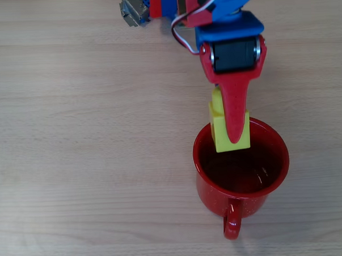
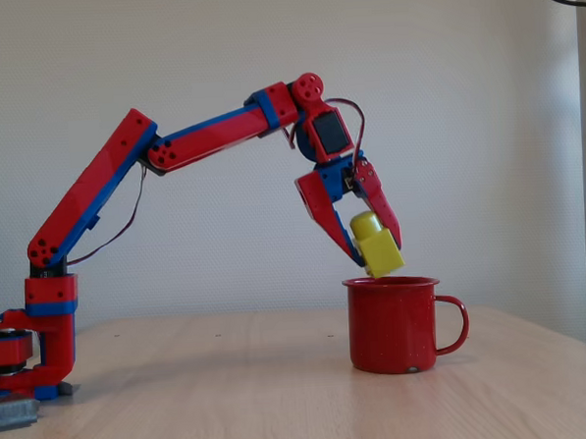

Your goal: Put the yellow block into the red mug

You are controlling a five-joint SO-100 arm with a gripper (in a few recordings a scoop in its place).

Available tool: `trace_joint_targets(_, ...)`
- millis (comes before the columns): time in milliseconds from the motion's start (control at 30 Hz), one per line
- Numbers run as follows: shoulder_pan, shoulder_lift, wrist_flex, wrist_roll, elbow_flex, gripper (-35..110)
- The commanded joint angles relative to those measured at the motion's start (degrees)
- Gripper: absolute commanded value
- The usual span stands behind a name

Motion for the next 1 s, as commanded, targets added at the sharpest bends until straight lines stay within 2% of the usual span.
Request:
trace_joint_targets(0, 0.4, 1.9, -1.0, 0.1, -5.8, 0)
trace_joint_targets(533, -0.9, -2.9, -3.3, -1.0, -7.4, 0)
trace_joint_targets(967, -1.3, -3.4, -3.2, -1.1, -7.4, 26)
